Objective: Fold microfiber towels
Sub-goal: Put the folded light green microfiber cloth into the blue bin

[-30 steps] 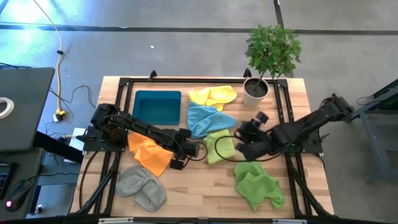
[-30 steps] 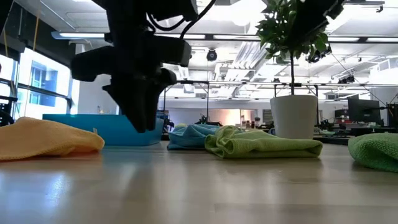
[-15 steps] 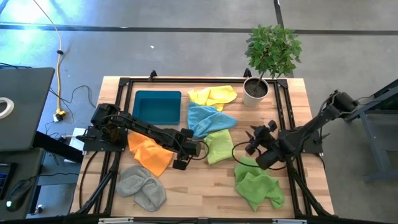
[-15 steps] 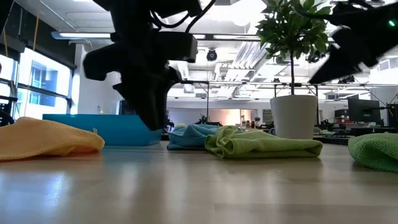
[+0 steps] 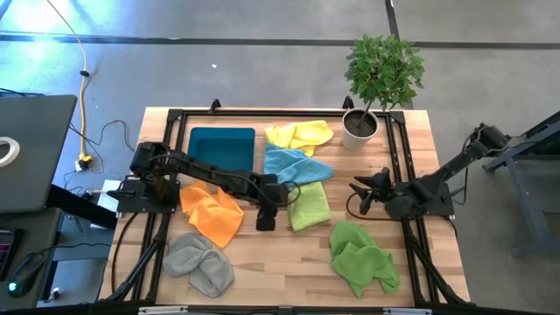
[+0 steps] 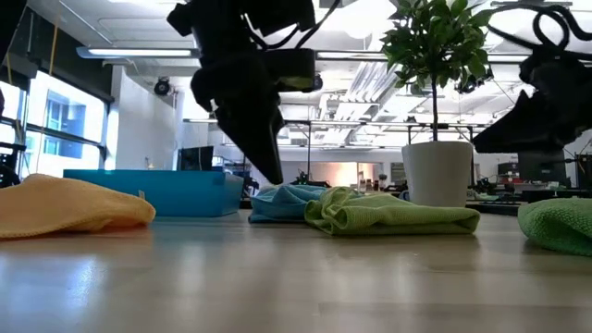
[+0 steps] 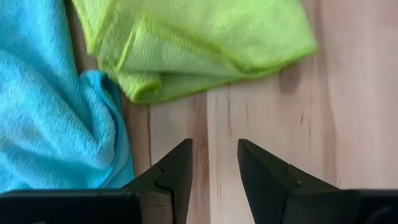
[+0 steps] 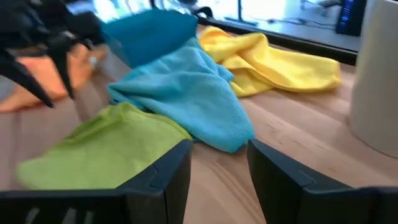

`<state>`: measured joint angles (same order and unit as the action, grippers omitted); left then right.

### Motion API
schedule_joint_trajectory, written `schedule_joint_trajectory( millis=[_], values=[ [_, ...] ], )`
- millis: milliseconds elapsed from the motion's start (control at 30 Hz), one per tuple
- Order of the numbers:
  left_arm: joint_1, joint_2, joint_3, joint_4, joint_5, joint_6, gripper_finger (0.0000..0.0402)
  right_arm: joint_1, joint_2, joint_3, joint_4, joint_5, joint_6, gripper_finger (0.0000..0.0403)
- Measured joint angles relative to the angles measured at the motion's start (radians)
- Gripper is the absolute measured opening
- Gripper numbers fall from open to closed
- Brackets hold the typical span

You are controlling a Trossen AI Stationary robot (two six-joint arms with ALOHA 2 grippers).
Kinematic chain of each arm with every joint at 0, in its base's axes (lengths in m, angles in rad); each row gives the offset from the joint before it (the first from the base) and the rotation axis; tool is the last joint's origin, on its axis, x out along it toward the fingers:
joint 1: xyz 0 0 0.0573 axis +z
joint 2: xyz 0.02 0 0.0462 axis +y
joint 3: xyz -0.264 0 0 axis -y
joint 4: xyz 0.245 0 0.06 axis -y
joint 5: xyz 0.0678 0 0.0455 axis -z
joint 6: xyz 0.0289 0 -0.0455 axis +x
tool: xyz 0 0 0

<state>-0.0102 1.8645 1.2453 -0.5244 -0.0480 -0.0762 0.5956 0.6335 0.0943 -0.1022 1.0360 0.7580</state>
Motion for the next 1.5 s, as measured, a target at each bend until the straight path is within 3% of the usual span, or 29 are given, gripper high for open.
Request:
schedule_joint_trajectory(
  millis=[133, 300, 633, 900, 1167, 1500],
  values=[
    [0.014, 0.0, 0.0, 0.026, 0.013, 0.0, 0.0117, 0.0, -0.136, -0.082, 0.143, -0.048, -0.163, 0.015],
    [0.034, 0.0, 0.0, 0.057, 0.06, 0.0, 0.0117, -0.022, -0.242, -0.084, 0.168, -0.138, -0.305, 0.015],
    [0.064, 0.0, 0.0, 0.165, 0.185, 0.0, 0.0117, -0.204, -0.363, -0.084, 0.371, -0.485, -0.686, 0.0149],
    [0.063, 0.0, 0.0, 0.166, 0.19, 0.001, 0.0117, -0.404, -0.379, -0.084, 0.376, -0.701, -0.683, 0.0149],
    [0.063, 0.0, 0.0, 0.171, 0.191, 0.047, 0.0117, -0.529, -0.379, -0.084, 0.377, -0.841, -0.644, 0.0149],
    [0.063, 0.0, 0.0, 0.171, 0.191, 0.071, 0.0117, -0.56, -0.379, -0.085, 0.514, -0.856, -0.759, 0.0149]
  ],
)
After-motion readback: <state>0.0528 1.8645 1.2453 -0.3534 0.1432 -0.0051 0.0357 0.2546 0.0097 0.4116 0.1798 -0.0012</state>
